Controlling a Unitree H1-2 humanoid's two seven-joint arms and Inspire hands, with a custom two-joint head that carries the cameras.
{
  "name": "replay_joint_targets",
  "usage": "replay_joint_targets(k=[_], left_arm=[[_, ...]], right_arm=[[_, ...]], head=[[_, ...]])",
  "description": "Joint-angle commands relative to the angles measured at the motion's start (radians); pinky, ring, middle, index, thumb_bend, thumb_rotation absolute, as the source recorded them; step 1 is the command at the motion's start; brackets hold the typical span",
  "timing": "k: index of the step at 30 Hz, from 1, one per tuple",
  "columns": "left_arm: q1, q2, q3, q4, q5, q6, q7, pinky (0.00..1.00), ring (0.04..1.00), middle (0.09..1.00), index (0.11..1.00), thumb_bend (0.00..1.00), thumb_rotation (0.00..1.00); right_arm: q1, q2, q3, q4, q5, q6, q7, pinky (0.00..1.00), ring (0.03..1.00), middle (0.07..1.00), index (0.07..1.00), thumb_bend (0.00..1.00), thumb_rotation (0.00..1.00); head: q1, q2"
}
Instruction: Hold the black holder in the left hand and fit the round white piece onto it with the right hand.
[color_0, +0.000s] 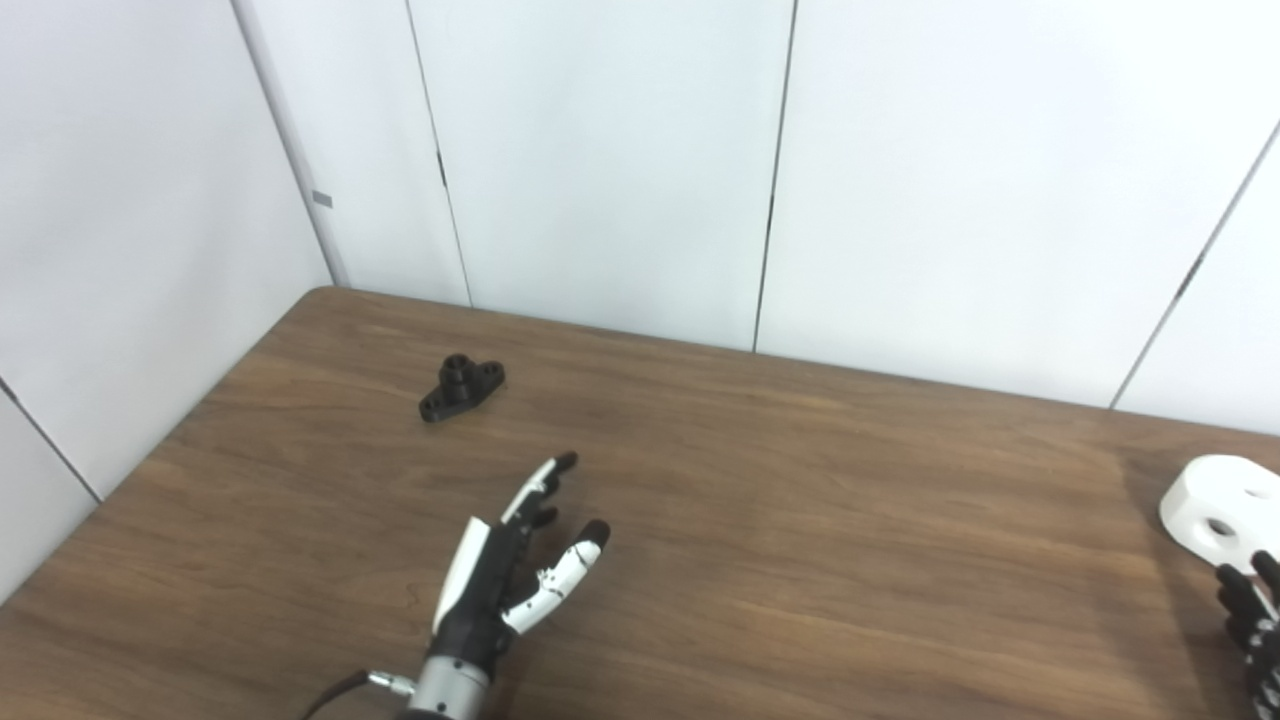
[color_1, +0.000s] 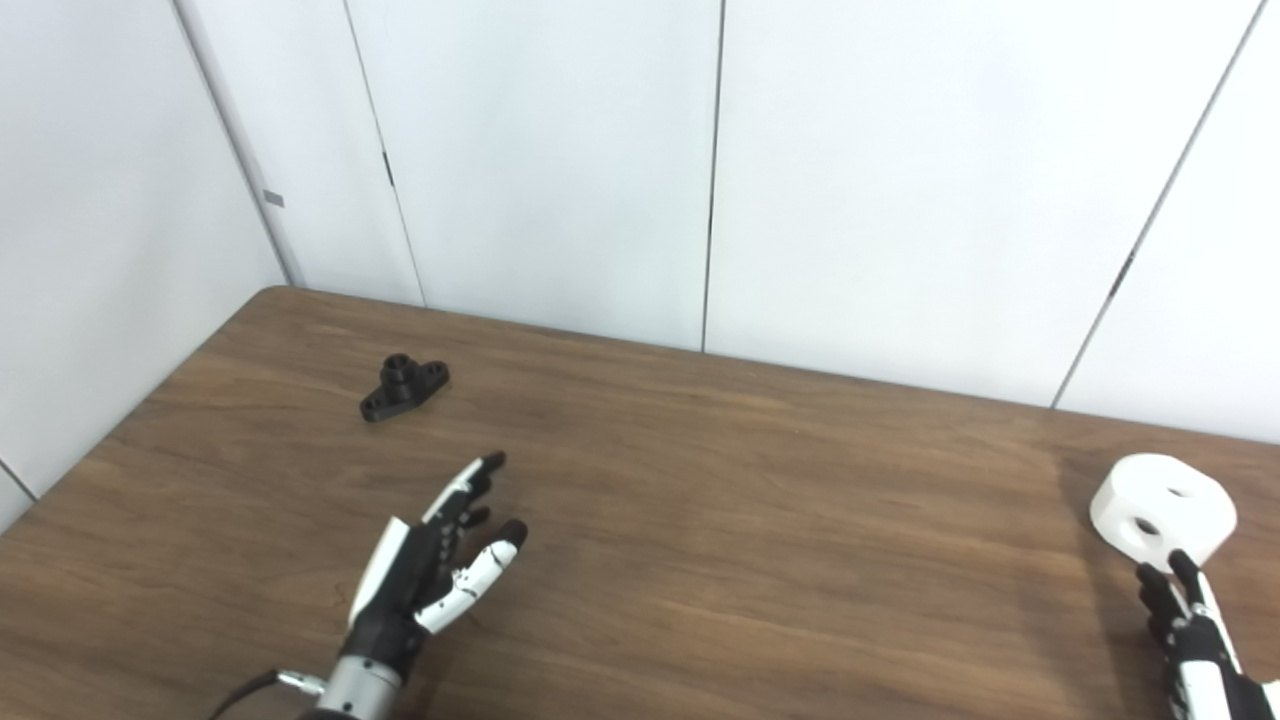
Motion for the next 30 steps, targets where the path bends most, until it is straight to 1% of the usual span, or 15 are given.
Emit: replay_joint_targets(k=[1,3,4,6,7,9,11,13,15,17,20,22,24,27,30], left_arm=[[-0.055,0.032,0.026,-0.076,0.054,0.051,0.016,0.91,0.96,0.971,0.92,0.61,0.3],[-0.086,0.052,0.05,-0.095,0.075,0.093,0.013,0.94,0.977,0.984,0.918,0.63,0.28],[-0.105,0.067,0.062,-0.094,0.087,0.104,0.015,0.95,0.975,0.976,0.911,0.65,0.26],[-0.135,0.096,0.079,-0.085,0.117,0.116,0.022,0.93,0.967,0.964,0.902,0.67,0.24],[-0.148,0.112,0.085,-0.076,0.136,0.12,0.026,0.9,0.948,0.955,0.899,0.69,0.25],[-0.172,0.141,0.098,-0.056,0.159,0.118,0.033,0.89,0.939,0.951,0.899,0.72,0.28],[-0.196,0.162,0.113,-0.041,0.165,0.122,0.037,0.95,0.964,0.952,0.899,0.74,0.27],[-0.218,0.178,0.127,-0.024,0.173,0.13,0.04,0.97,0.97,0.953,0.898,0.74,0.26],[-0.246,0.204,0.134,0.001,0.217,0.153,0.049,0.93,0.961,0.953,0.887,0.74,0.29],[-0.272,0.228,0.141,0.036,0.246,0.156,0.067,0.87,0.939,0.94,0.869,0.75,0.3],[-0.315,0.27,0.151,0.105,0.253,0.147,0.078,0.85,0.938,0.937,0.86,0.75,0.29],[-0.339,0.298,0.153,0.164,0.25,0.118,0.088,0.85,0.932,0.931,0.857,0.76,0.3],[-0.361,0.325,0.145,0.22,0.256,0.097,0.099,0.84,0.926,0.926,0.853,0.77,0.34],[-0.395,0.357,0.124,0.29,0.29,0.1,0.12,0.86,0.938,0.924,0.853,0.78,0.4],[-0.424,0.389,0.096,0.353,0.333,0.097,0.145,0.92,0.941,0.916,0.846,0.8,0.43]], right_arm=[[0.035,0.022,0.007,0.052,-0.001,0.004,-0.012,1.0,0.962,0.94,1.0,0.58,1.0],[0.037,0.024,0.008,0.047,-0.01,0.005,-0.017,1.0,0.959,0.935,0.999,0.58,1.0],[0.037,0.025,0.009,0.047,-0.011,0.001,-0.018,1.0,0.952,0.935,0.999,0.58,1.0],[0.037,0.027,0.01,0.048,-0.013,-0.004,-0.018,1.0,0.943,0.936,0.998,0.58,1.0],[0.037,0.028,0.011,0.049,-0.016,-0.006,-0.018,1.0,0.943,0.936,0.997,0.58,1.0],[0.037,0.029,0.013,0.052,-0.022,-0.012,-0.02,1.0,0.945,0.936,0.996,0.59,1.0],[0.036,0.03,0.013,0.055,-0.03,-0.013,-0.025,1.0,0.942,0.934,0.993,0.59,1.0],[0.037,0.033,0.014,0.052,-0.032,-0.007,-0.026,1.0,0.946,0.932,0.991,0.59,1.0],[0.039,0.035,0.014,0.049,-0.032,-0.001,-0.027,1.0,0.953,0.928,0.993,0.59,1.0],[0.041,0.036,0.015,0.044,-0.035,0.006,-0.028,1.0,0.958,0.922,0.993,0.6,1.0],[0.044,0.041,0.015,0.036,-0.037,0.016,-0.034,1.0,0.955,0.906,0.987,0.58,1.0],[0.045,0.044,0.014,0.032,-0.025,0.024,-0.031,1.0,0.961,0.901,0.985,0.57,1.0],[0.046,0.045,0.015,0.027,-0.021,0.03,-0.031,1.0,0.975,0.903,0.989,0.58,1.0],[0.049,0.047,0.016,0.019,-0.025,0.035,-0.036,1.0,0.98,0.901,0.987,0.58,1.0],[0.052,0.05,0.016,0.009,-0.016,0.05,-0.036,1.0,0.992,0.902,0.986,0.59,1.0]], head=[[-0.002,0.001],[-0.003,0.002],[-0.005,0.002],[-0.008,0.002],[-0.009,0.001],[-0.011,0.0],[-0.014,-0.001],[-0.019,-0.001],[-0.02,0.0],[-0.021,0.0],[-0.022,0.002],[-0.024,0.003],[-0.026,0.004],[-0.028,0.005],[-0.029,0.005]])
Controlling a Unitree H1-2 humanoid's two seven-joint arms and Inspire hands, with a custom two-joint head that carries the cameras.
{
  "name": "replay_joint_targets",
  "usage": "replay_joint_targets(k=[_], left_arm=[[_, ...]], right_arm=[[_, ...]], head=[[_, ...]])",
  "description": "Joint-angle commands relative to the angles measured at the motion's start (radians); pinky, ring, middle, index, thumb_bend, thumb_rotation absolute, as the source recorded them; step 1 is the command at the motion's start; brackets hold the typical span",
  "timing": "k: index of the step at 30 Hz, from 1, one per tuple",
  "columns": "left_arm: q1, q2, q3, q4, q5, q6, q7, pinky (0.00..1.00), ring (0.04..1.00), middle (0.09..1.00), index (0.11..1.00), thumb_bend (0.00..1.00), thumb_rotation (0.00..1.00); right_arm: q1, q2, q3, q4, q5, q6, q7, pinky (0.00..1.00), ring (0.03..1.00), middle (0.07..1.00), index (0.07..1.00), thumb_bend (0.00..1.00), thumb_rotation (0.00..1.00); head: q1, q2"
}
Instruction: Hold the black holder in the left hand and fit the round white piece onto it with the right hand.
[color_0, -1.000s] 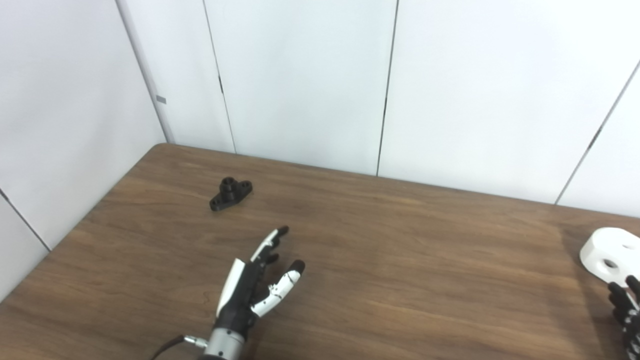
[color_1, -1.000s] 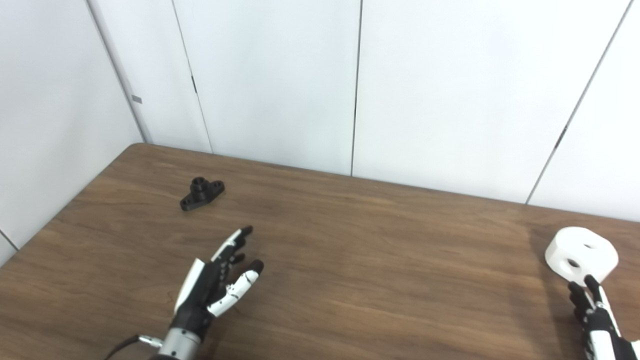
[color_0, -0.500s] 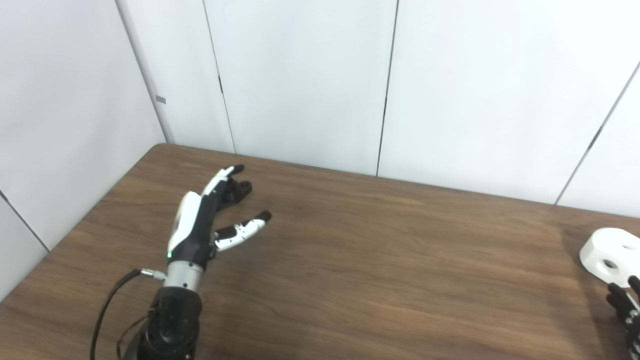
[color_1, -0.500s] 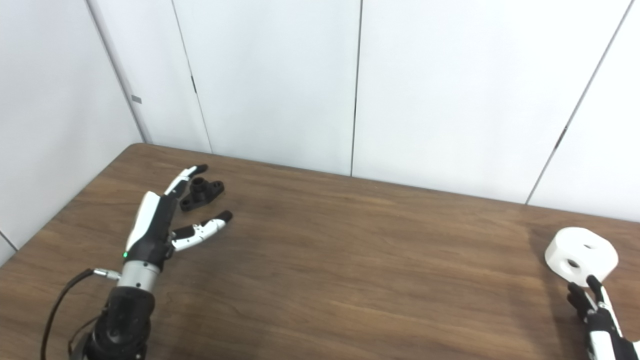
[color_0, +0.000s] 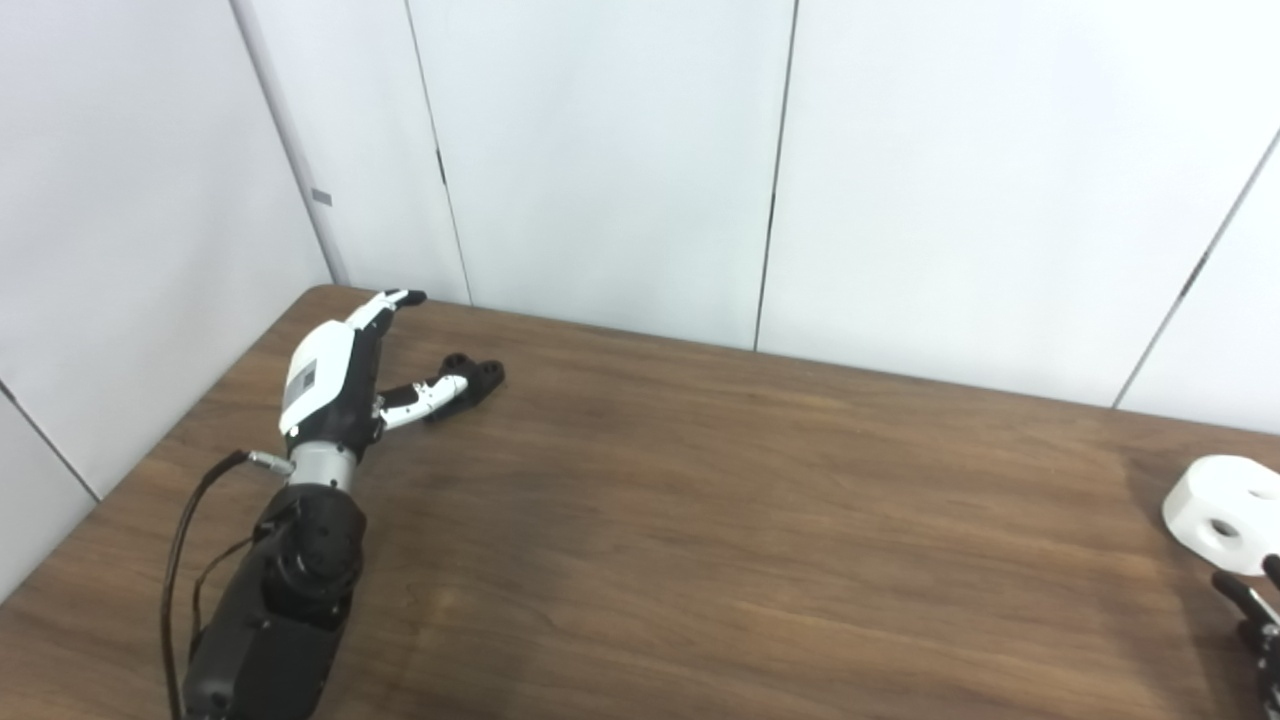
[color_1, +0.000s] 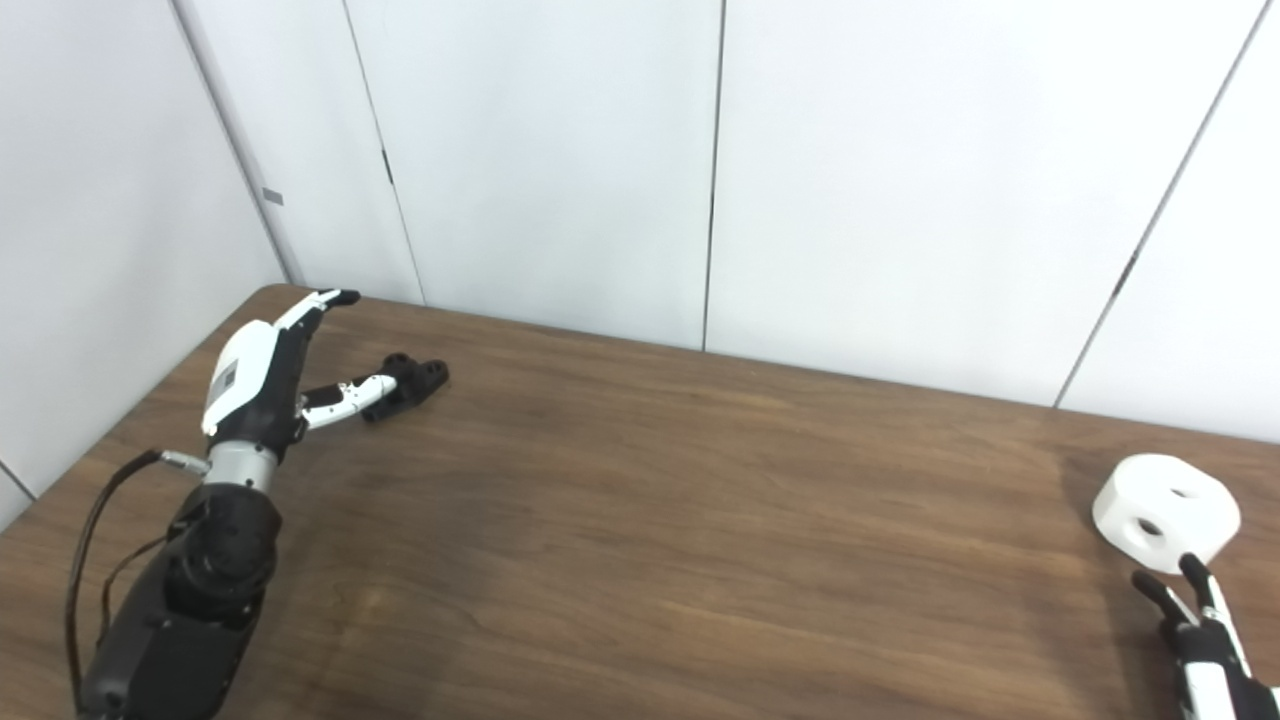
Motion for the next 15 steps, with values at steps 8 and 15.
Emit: replay_joint_targets(k=[8,15], left_arm=[[-0.104,0.082,-0.057,0.118,0.067,-0.005,0.048,0.97,0.952,0.917,0.823,0.84,0.45],[-0.141,0.079,-0.076,0.2,0.045,0.003,0.035,0.97,0.958,0.917,0.815,0.94,0.49]], right_arm=[[0.055,0.041,0.016,0.003,0.005,0.041,-0.009,1.0,0.997,0.907,0.984,0.59,0.99],[0.063,0.041,0.018,-0.014,-0.009,0.049,-0.014,1.0,0.989,0.903,0.985,0.6,1.0]], head=[[-0.007,0.008],[-0.009,0.015]])
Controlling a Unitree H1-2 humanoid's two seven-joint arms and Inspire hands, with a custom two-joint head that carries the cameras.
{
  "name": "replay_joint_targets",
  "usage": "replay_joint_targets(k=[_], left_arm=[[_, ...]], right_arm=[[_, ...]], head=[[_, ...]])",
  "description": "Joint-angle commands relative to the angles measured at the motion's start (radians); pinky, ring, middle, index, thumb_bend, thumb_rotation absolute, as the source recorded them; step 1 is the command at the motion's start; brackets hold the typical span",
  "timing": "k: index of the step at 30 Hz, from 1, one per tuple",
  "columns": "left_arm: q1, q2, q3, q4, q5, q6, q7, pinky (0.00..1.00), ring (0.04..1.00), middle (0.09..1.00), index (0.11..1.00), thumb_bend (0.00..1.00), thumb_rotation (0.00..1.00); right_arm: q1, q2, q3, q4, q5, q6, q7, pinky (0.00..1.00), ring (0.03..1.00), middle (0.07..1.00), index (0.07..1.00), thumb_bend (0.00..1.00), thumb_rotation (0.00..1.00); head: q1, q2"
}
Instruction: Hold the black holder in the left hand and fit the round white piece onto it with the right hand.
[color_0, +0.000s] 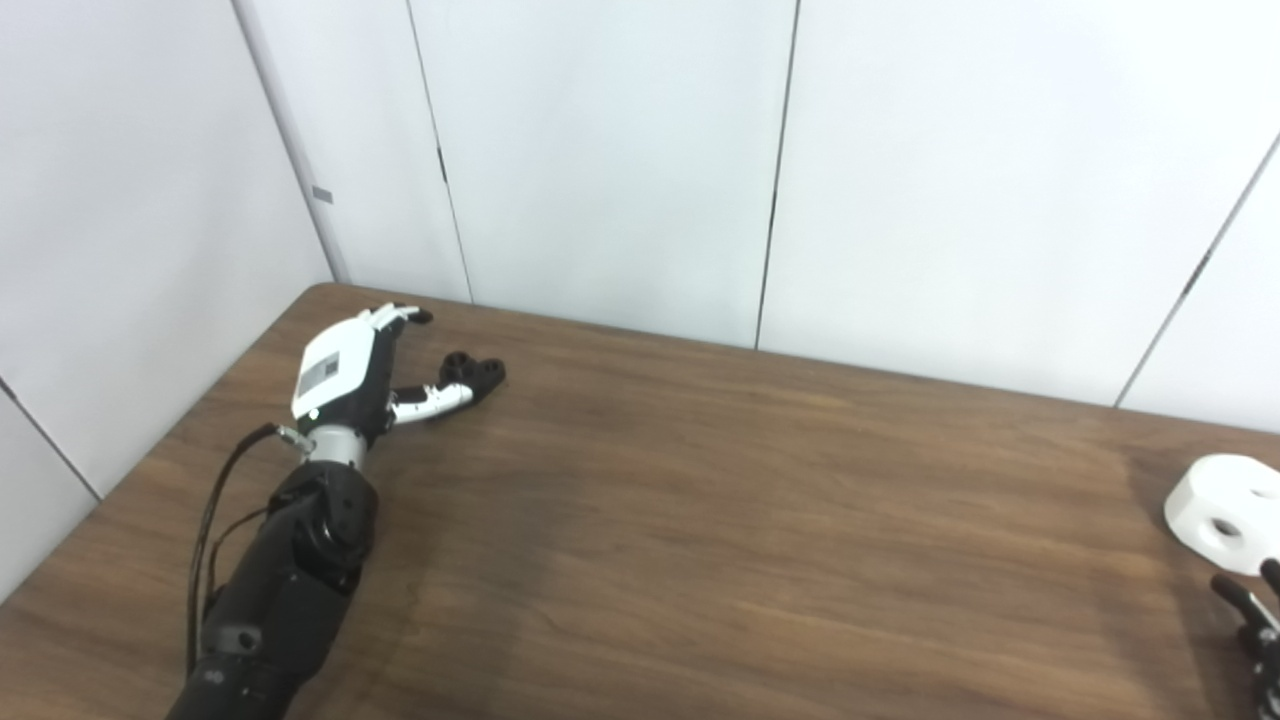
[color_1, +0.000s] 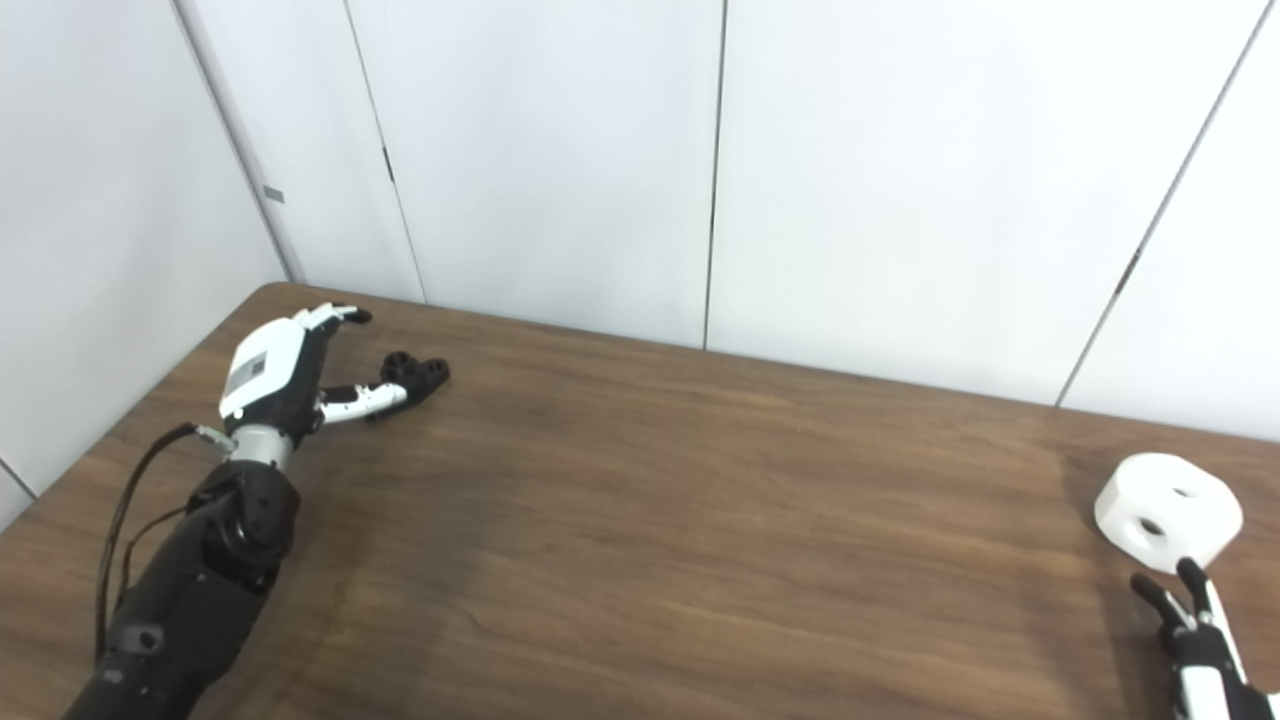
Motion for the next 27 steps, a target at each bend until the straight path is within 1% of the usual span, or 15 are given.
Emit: replay_joint_targets(k=[1,3,6,8,12,14,15,17,19,21,23,27], left_arm=[[-0.056,0.033,0.004,-0.001,-0.009,0.0,0.016,0.97,0.96,0.919,0.816,0.94,0.5],[-0.066,0.033,-0.003,0.023,-0.012,0.001,0.018,0.97,0.959,0.917,0.814,0.96,0.51],[-0.083,0.03,-0.01,0.054,-0.018,0.018,0.019,0.97,0.956,0.914,0.809,0.97,0.49],[-0.092,0.03,-0.014,0.079,-0.026,0.012,0.023,0.96,0.953,0.911,0.805,0.97,0.47],[-0.102,0.029,-0.025,0.102,-0.032,0.027,0.021,0.97,0.958,0.914,0.802,0.99,0.47],[-0.106,0.029,-0.035,0.112,-0.024,0.044,0.023,0.97,0.957,0.913,0.798,0.99,0.46],[-0.11,0.035,-0.052,0.124,-0.007,0.058,0.019,0.97,0.957,0.913,0.796,0.99,0.46],[-0.114,0.044,-0.078,0.138,0.014,0.076,0.016,0.96,0.959,0.919,0.806,1.0,0.5],[-0.113,0.048,-0.101,0.137,0.026,0.098,0.01,0.95,0.959,0.921,0.812,1.0,0.52],[-0.112,0.045,-0.112,0.129,0.03,0.119,0.004,0.97,0.96,0.923,0.816,1.0,0.52],[-0.11,0.039,-0.117,0.12,0.027,0.137,0.003,0.97,0.958,0.92,0.818,1.0,0.5],[-0.109,0.037,-0.124,0.118,0.012,0.137,-0.004,0.97,0.959,0.919,0.816,0.98,0.48]], right_arm=[[0.042,0.023,0.016,0.019,-0.006,0.021,-0.008,1.0,0.988,0.902,0.984,0.6,1.0],[0.044,0.025,0.016,0.017,-0.005,0.02,-0.007,1.0,0.985,0.9,0.98,0.6,1.0],[0.046,0.026,0.017,0.011,-0.005,0.025,-0.008,1.0,0.99,0.901,0.981,0.61,1.0],[0.047,0.028,0.017,0.009,-0.006,0.024,-0.01,1.0,0.987,0.898,0.98,0.62,1.0],[0.049,0.032,0.017,0.002,-0.012,0.029,-0.014,1.0,0.972,0.885,0.975,0.62,1.0],[0.048,0.033,0.017,0.004,-0.01,0.021,-0.013,1.0,0.965,0.882,0.975,0.61,0.99],[0.048,0.033,0.017,0.003,-0.01,0.019,-0.012,1.0,0.961,0.881,0.976,0.61,0.99],[0.05,0.033,0.018,-0.002,-0.012,0.022,-0.013,1.0,0.955,0.877,0.973,0.6,0.99],[0.05,0.035,0.017,-0.006,-0.002,0.024,-0.01,1.0,0.956,0.876,0.973,0.6,0.98],[0.051,0.034,0.019,-0.008,-0.009,0.023,-0.012,1.0,0.956,0.873,0.972,0.59,0.97],[0.052,0.032,0.021,-0.009,-0.024,0.019,-0.016,1.0,0.956,0.877,0.972,0.6,0.99],[0.051,0.036,0.017,-0.007,0.01,0.019,-0.004,1.0,0.965,0.884,0.973,0.6,0.96]], head=[[0.0,0.002],[-0.003,0.002],[-0.009,0.004],[-0.011,0.005],[-0.013,0.008],[-0.014,0.009],[-0.016,0.009],[-0.017,0.013],[-0.019,0.014],[-0.019,0.015],[-0.02,0.015],[-0.021,0.016]])
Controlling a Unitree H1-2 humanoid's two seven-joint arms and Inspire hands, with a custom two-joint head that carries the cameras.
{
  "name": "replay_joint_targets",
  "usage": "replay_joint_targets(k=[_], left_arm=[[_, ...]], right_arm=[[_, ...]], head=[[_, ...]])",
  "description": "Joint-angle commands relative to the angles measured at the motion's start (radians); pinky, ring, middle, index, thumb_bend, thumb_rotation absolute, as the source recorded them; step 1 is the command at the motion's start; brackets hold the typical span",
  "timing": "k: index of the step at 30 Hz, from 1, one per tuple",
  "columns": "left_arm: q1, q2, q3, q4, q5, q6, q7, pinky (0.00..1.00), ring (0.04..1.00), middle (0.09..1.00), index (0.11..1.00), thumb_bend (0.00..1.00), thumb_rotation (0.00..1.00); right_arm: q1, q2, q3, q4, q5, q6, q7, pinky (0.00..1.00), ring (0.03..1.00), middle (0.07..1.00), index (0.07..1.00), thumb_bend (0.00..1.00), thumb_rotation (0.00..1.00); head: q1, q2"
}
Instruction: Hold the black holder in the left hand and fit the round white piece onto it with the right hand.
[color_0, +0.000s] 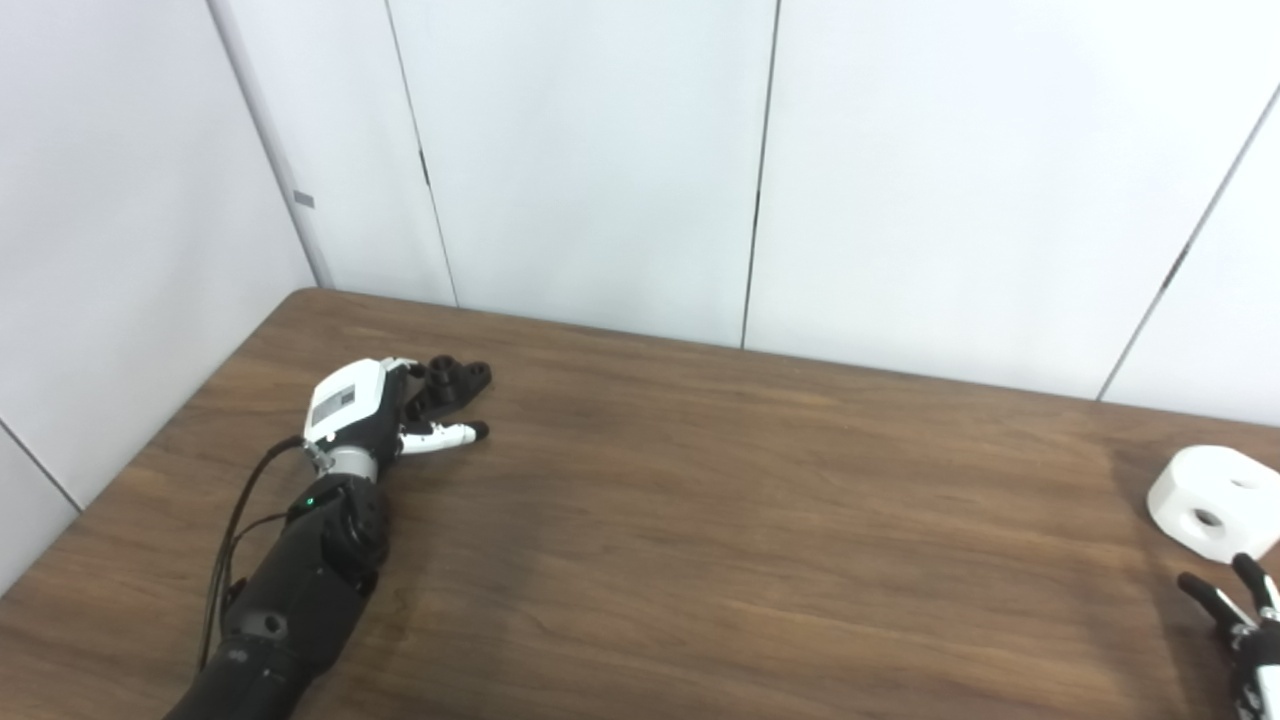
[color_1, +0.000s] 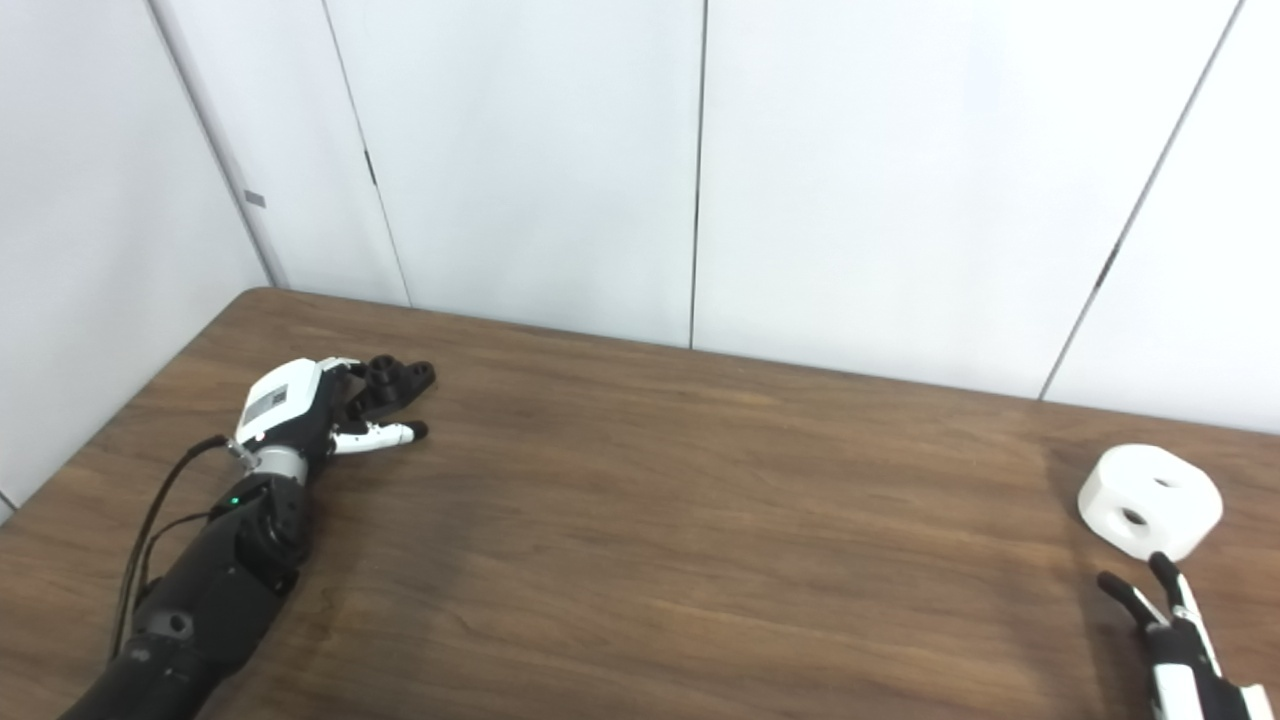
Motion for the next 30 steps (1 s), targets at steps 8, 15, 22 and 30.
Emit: replay_joint_targets(k=[8,15,22,30], left_arm=[[-0.046,0.033,-0.006,-0.024,-0.004,0.008,-0.008,0.98,0.965,0.92,0.786,0.95,0.41],[-0.045,0.037,-0.007,-0.025,-0.006,0.009,-0.01,0.98,0.96,0.908,0.705,0.91,0.37],[-0.04,0.038,-0.005,-0.036,-0.019,0.005,-0.01,0.96,0.945,0.88,0.63,0.85,0.32],[-0.048,0.02,0.01,-0.008,-0.032,-0.004,0.047,0.9,0.909,0.832,0.505,0.58,0.1]], right_arm=[[0.036,0.02,0.017,0.018,0.015,0.015,0.006,1.0,0.971,0.89,0.974,0.61,0.96],[0.036,0.017,0.02,0.021,-0.006,0.003,0.0,1.0,0.962,0.885,0.973,0.61,0.98],[0.037,0.017,0.019,0.017,-0.007,-0.001,0.002,1.0,0.956,0.88,0.972,0.61,0.99],[0.041,0.018,0.02,0.007,0.006,0.013,0.004,1.0,0.965,0.886,0.973,0.61,0.98]], head=[[0.004,0.005],[0.003,0.011],[0.001,0.015],[0.0,0.022]])
